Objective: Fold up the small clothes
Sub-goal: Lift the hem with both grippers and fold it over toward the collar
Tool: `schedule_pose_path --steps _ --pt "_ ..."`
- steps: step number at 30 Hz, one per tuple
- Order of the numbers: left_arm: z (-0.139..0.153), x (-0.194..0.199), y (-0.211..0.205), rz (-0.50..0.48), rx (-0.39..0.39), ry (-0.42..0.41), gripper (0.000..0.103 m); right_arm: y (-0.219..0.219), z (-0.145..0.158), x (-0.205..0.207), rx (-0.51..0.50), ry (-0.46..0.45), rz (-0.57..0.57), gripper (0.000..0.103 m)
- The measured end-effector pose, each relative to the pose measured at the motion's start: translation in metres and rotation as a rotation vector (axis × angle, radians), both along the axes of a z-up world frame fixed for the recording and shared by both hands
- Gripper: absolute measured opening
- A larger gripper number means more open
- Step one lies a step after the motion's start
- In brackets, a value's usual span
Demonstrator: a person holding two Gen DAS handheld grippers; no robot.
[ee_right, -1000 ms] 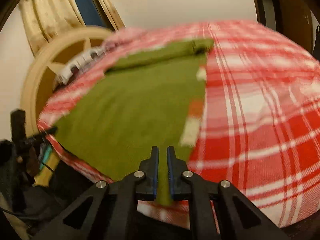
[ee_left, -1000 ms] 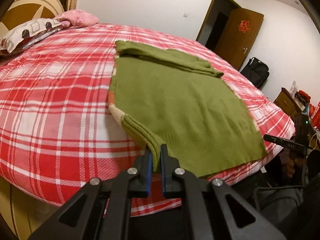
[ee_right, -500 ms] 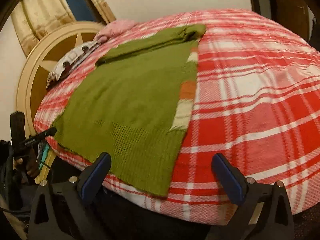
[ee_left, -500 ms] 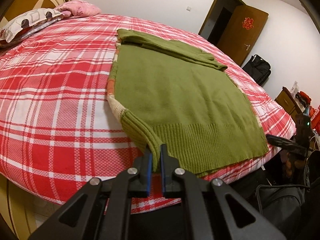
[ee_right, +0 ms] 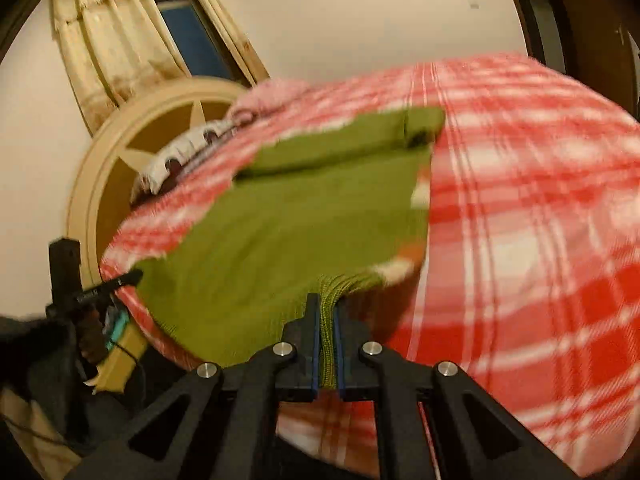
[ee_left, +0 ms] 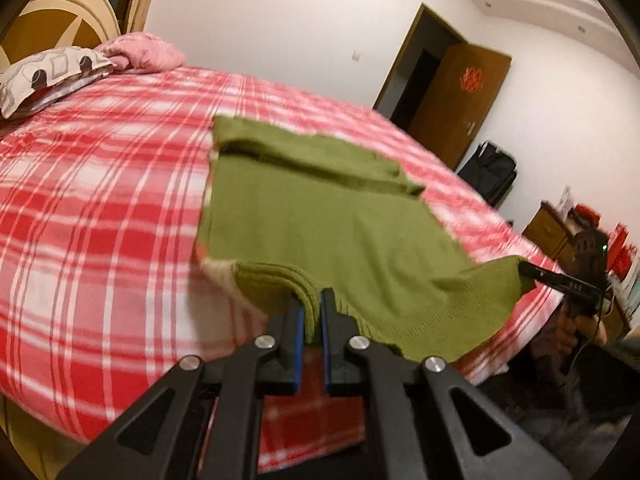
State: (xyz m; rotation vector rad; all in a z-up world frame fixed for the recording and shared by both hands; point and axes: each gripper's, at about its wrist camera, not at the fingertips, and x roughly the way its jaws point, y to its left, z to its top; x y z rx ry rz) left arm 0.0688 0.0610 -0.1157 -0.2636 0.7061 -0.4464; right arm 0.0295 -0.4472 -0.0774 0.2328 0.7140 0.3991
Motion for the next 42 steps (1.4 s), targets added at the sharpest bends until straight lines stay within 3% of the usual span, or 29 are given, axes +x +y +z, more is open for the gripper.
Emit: schedule_pose_path --steps 7,11,22,28,33,37,41,42 --pt "0.042 0.043 0.001 0.012 -0.069 -0.095 0.007 0.001 0.052 0.045 0.031 -0.103 0.013 0.005" --pt "0.061 0.079 -0.001 0.024 -0.048 -0.151 0.007 0.000 0.074 0.082 0.052 -0.138 0.005 0.005" --pt "0.067 0.201 0.000 0.085 -0.073 -0.130 0.007 -0.007 0.087 0.211 0.083 -0.093 -0.054 0.005" --pt "0.055 0.276 -0.003 0.105 -0.044 -0.097 0.007 -0.013 0.076 0.292 0.053 -0.046 -0.071 0.005" --pt "0.027 0.332 0.001 0.152 -0.018 -0.026 0.007 -0.020 0.052 0.360 0.031 0.019 -0.089 0.005" --pt "0.000 0.360 0.004 0.177 -0.020 0.038 0.007 -0.023 0.020 0.403 0.013 0.080 -0.109 0.005" --pt "-0.011 0.369 -0.002 0.194 0.012 0.081 0.012 -0.028 -0.014 0.434 0.007 0.155 -0.140 0.005" --pt "-0.013 0.371 -0.001 0.201 0.012 0.093 0.017 -0.029 -0.019 0.438 0.015 0.168 -0.139 0.006"
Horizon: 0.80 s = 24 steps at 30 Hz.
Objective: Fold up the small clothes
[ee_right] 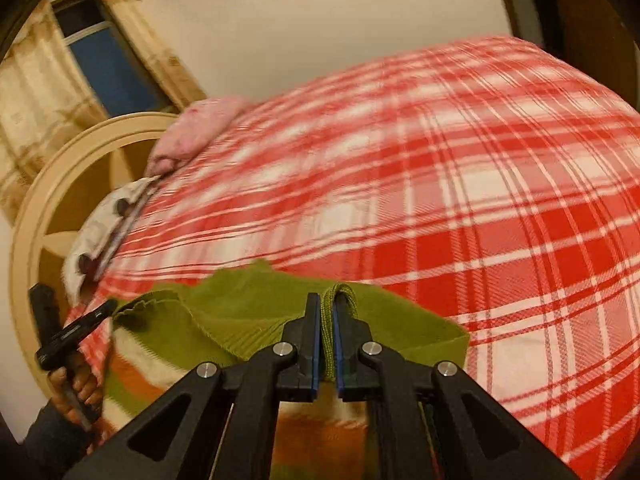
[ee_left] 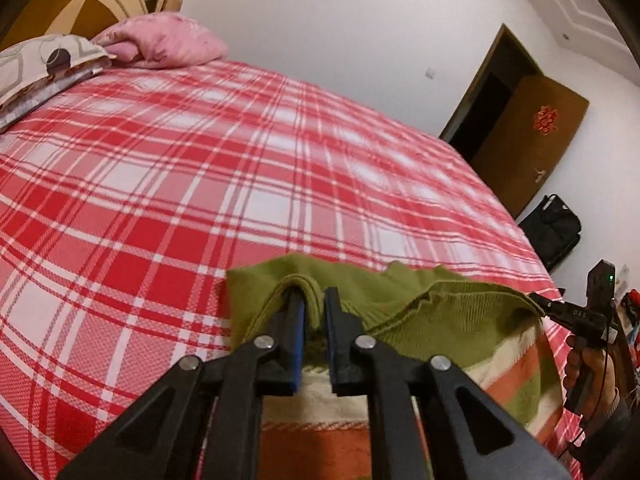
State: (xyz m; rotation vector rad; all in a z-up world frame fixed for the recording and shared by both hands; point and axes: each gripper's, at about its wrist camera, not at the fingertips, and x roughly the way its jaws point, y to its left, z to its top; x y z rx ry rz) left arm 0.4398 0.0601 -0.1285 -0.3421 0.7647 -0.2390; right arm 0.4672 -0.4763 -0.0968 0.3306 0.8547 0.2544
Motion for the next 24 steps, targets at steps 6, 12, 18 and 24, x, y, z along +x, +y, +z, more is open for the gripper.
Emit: schedule_pose_path --steps 6,12,18,24 --pt "0.011 -0.013 0.023 0.078 -0.005 -0.036 0.062 -0.010 -0.001 -0.009 -0.011 -0.023 -0.026 0.094" --pt "0.015 -0.037 0.024 0.041 0.054 -0.024 0.064 -0.014 0.015 -0.051 -0.046 -0.040 0.005 0.094" --pt "0.005 -0.064 0.004 -0.017 0.154 -0.006 0.064 -0.006 0.015 -0.057 -0.095 -0.017 0.044 0.092" --pt "-0.005 -0.068 0.000 -0.014 0.182 0.013 0.064 0.005 -0.002 -0.004 -0.134 0.033 0.028 0.078"
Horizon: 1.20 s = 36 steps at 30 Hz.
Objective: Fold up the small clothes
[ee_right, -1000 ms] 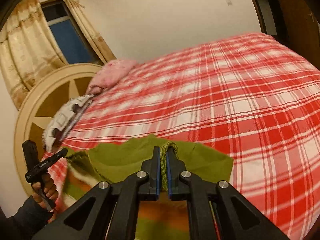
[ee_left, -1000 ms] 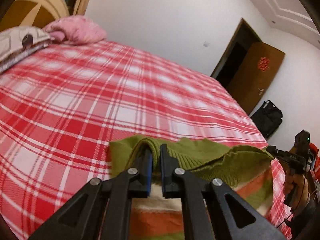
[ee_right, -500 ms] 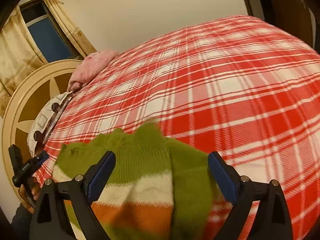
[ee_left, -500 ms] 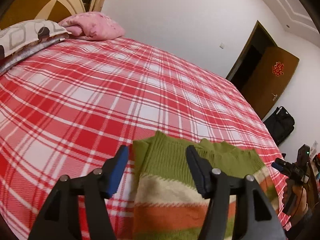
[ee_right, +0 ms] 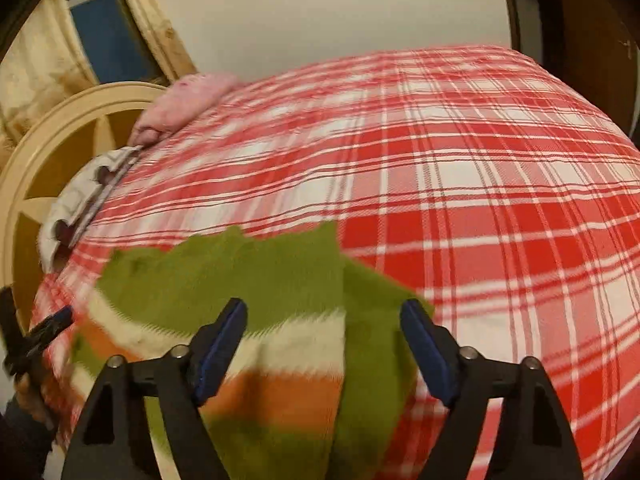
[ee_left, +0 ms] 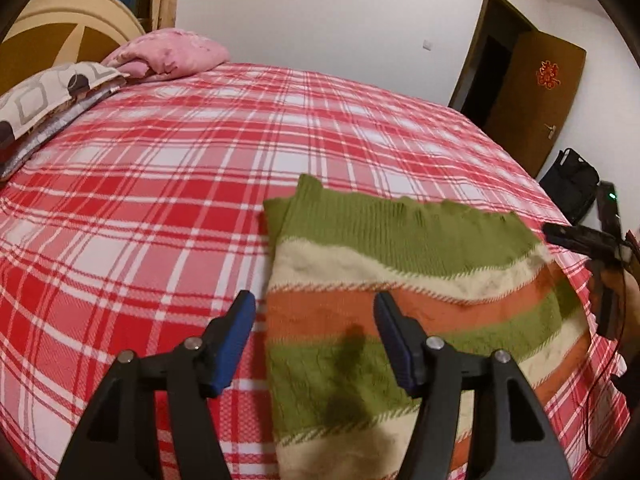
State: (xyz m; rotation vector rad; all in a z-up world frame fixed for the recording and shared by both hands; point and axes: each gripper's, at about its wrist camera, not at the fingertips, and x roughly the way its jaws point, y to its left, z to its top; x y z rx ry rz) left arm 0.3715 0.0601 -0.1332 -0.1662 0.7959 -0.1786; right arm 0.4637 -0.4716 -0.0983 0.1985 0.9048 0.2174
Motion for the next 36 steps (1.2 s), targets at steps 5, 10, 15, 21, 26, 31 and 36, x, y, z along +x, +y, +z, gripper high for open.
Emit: schedule_pose_path --steps 5,10,15,21,26,31,36 --pt "-0.013 0.002 0.006 -0.007 -0.004 0.041 0.064 0.021 -0.017 0.028 -0.061 0.034 0.040 0.035" --pt "-0.018 0.000 0.009 -0.005 -0.010 0.043 0.066 0.025 -0.011 0.018 -0.166 -0.028 0.013 0.004" --pt "-0.020 -0.007 0.007 -0.006 -0.009 0.039 0.068 0.013 0.003 0.003 -0.215 -0.058 -0.042 0.003" --pt "-0.021 -0.014 0.002 -0.004 0.029 0.048 0.070 0.003 -0.020 0.012 -0.265 -0.014 -0.089 0.003" --pt "-0.014 -0.026 0.003 -0.012 0.045 0.038 0.076 -0.010 -0.022 0.011 -0.248 -0.005 -0.144 0.003" --pt "-0.024 -0.028 0.001 -0.014 0.072 0.068 0.076 -0.013 -0.018 0.001 -0.161 0.014 -0.055 0.004" --pt "-0.027 -0.037 0.005 0.001 0.039 0.079 0.076 -0.011 0.002 -0.051 -0.096 -0.002 0.006 0.005"
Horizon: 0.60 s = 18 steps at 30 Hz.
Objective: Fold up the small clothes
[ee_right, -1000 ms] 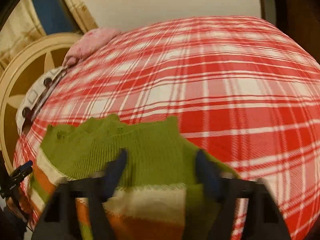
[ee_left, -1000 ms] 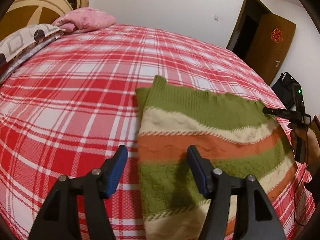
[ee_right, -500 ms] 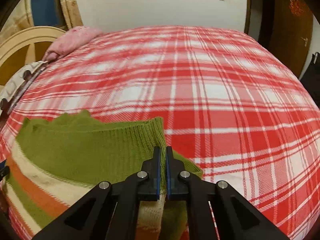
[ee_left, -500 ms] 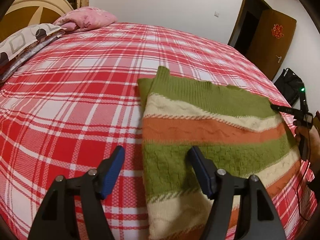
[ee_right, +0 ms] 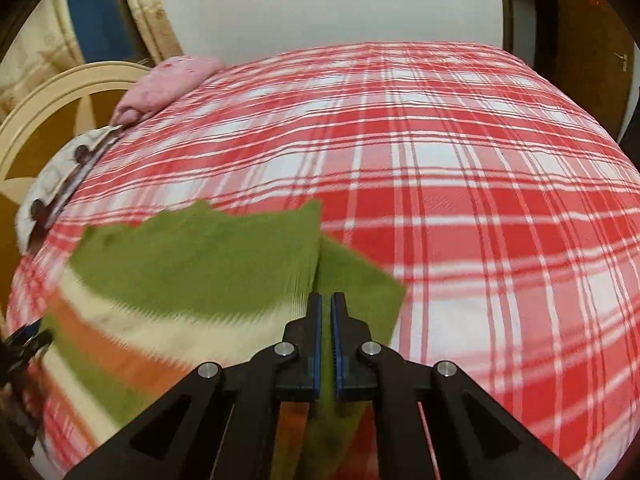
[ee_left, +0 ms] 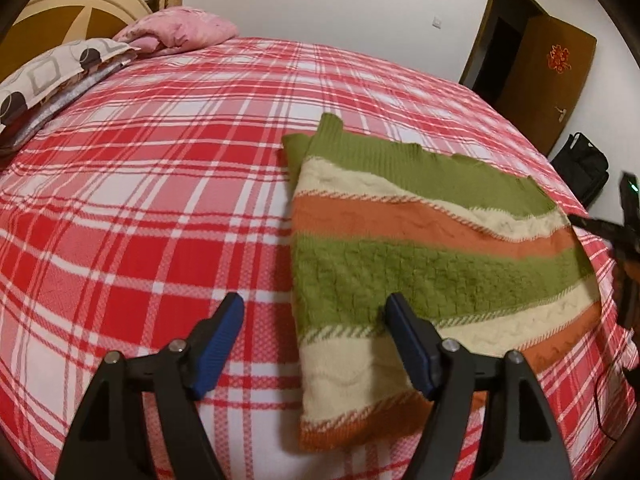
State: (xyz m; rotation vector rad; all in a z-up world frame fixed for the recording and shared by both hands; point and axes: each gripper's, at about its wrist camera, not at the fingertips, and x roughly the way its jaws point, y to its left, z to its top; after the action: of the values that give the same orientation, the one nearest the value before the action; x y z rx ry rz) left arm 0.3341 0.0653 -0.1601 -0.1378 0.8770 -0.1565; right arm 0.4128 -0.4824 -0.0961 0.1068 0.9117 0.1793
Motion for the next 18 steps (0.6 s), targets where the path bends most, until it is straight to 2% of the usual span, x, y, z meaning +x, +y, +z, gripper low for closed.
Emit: schedule_pose_path --steps 1,2,3,4,5,9,15,16,17,18 --pt "-0.001 -0.002 0.000 -0.005 0.000 0.005 0.076 -0.002 0.001 -0.014 0.035 0.004 0.012 0.005" --pt "-0.003 -0.003 0.000 -0.008 -0.002 0.011 0.076 -0.002 0.001 -0.025 0.052 0.012 0.020 0.021" --pt "-0.004 -0.004 0.000 -0.010 -0.003 0.015 0.076 -0.002 -0.001 -0.037 0.065 0.023 0.028 0.043" --pt "-0.004 -0.005 0.000 -0.011 -0.001 0.019 0.076 -0.001 -0.003 -0.048 0.079 0.034 0.038 0.099" --pt "-0.003 -0.007 0.000 -0.012 0.000 0.017 0.076 -0.001 -0.003 -0.058 0.093 0.028 0.052 0.102" --pt "-0.004 -0.010 0.002 -0.010 0.002 0.021 0.076 0.008 -0.009 -0.090 0.086 0.030 0.060 0.102" --pt "-0.006 -0.012 0.001 -0.006 0.007 0.023 0.076 0.018 -0.021 -0.106 0.092 0.065 0.073 0.100" --pt "-0.007 -0.012 0.000 -0.008 0.014 0.022 0.076 0.020 -0.025 -0.106 0.084 0.075 0.067 0.089" --pt "-0.007 -0.013 -0.001 -0.013 0.023 0.023 0.076 0.020 -0.030 -0.107 0.100 0.090 0.063 0.059" --pt "-0.008 -0.013 -0.001 -0.016 0.025 0.025 0.076 0.020 -0.033 -0.109 0.098 0.091 0.049 0.046"
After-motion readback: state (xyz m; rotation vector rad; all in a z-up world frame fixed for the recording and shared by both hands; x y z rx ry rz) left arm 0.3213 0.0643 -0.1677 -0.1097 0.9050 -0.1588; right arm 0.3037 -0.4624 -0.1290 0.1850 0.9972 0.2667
